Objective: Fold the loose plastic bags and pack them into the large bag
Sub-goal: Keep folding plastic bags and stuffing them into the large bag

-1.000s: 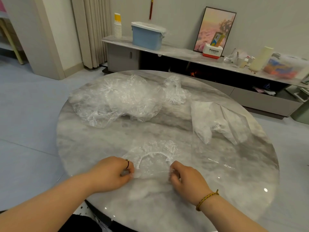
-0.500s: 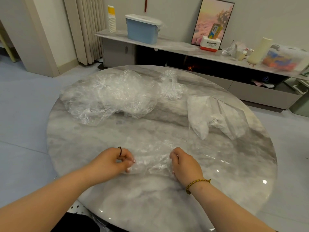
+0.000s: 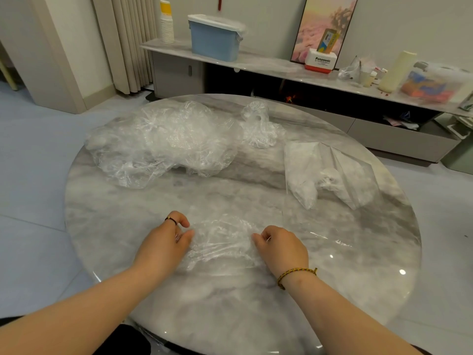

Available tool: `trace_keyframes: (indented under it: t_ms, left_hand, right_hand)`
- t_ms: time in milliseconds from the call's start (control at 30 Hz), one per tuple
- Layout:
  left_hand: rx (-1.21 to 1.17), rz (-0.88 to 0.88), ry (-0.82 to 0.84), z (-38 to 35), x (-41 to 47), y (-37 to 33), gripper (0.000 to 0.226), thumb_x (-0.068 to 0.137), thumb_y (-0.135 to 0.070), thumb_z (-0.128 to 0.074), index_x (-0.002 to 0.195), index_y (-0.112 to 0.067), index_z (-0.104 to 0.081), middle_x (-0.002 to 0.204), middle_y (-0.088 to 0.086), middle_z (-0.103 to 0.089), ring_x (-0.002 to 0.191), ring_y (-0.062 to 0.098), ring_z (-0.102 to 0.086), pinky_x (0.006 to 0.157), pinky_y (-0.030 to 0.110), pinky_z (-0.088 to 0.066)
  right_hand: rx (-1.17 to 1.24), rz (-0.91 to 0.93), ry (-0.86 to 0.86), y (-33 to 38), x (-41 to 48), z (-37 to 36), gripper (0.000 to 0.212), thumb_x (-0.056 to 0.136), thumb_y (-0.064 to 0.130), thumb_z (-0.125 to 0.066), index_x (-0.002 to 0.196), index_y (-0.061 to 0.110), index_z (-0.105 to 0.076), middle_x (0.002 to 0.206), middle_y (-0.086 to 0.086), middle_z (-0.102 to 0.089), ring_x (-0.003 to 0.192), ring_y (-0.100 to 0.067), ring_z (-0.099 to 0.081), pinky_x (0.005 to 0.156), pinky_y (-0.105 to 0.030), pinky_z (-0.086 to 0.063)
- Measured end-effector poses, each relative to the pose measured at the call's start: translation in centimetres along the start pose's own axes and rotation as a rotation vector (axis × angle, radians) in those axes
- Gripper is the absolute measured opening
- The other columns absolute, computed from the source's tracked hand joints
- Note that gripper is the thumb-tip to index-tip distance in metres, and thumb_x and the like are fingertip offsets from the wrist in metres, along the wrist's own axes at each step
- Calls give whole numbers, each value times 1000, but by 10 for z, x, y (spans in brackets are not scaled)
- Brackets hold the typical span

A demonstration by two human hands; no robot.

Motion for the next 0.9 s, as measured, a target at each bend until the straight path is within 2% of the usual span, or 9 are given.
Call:
trace_keyframes:
  t_ms: [133,233,367,433,500,600,733,833,900]
  left_hand:
    - [428,-51,42,0,-4,-8,25,93,-31,-49,113,-20,-39,87,-3,-56,81,21,-59,65,29,-40]
    - [571,-350,-142,3,-5,-28,36,79,-19,-66,112,-15,-51,103,5,-63,83,22,-63,69,32,-49]
    - [566,-684,-87,-20,-19,-50,34,98,-33,-24,115,-15,-46,117,11,-63,107,18,-45,102,28,-23]
    - [676,-668,52,-39,-20,-50,52,100,-40,-6,121,-15,-47,121,8,-62,115,18,-46,107,27,-13]
    - [785,-600,211,-55,-18,-44,65,99,-40,-1,120,-15,-58,119,5,-64,114,19,-56,106,27,-12]
    - [812,-497,280,-62,-11,-36,77,97,-40,5,113,-12,-65,117,2,-65,107,14,-63,102,28,-21]
    - [709,-462,238,-68,-4,-30,104,61,-61,30,148,-14,-2,150,-12,4,143,6,-2,108,19,10]
    - [683,-413,309,-73,-2,-28,104,50,-54,25,146,-19,11,155,-8,11,142,6,11,107,21,13]
    - [663,-399,302,-73,-1,-26,104,50,-53,26,146,-18,11,155,-6,11,142,6,13,105,20,16]
  right_hand:
    - [0,20,-18,-1,0,2,26,95,36,-42,74,22,-42,60,10,-41,68,-14,-47,48,-16,-29]
    - [-53,58,-29,2,-2,-2,17,97,29,-38,93,17,-49,59,9,-39,58,-13,-42,46,-17,-27]
    - [-115,99,-42,8,-5,-1,31,96,16,-35,126,17,-42,65,8,-44,55,-12,-40,46,-22,-28]
    - [-134,110,-68,15,-9,3,41,95,12,-36,135,16,-33,99,1,-57,77,-15,-52,60,-24,-37]
    - [-150,193,-214,27,-17,11,47,87,2,-45,134,10,-42,126,-6,-52,107,-24,-55,80,-27,-44]
    - [-214,413,-416,46,-25,9,42,59,12,-57,99,13,-70,107,-6,-69,95,-23,-68,73,-30,-55]
    - [-358,463,-128,46,-16,-29,47,72,27,-34,96,20,-73,109,1,-69,100,-12,-66,78,-30,-54]
    - [-357,399,-40,40,-10,-38,51,73,34,-30,95,22,-75,110,5,-69,100,-8,-66,80,-26,-53]
    - [-307,366,25,39,-6,-38,73,72,39,-13,121,15,-62,135,-2,-52,125,-11,-50,106,-22,-32]
Point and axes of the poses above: each hand's wrist, its own x-axis towards the middle knuckle, its own z-axis out of the back of the hand, y = z × x, the point moved 8 cm from there along x, towards the middle knuckle
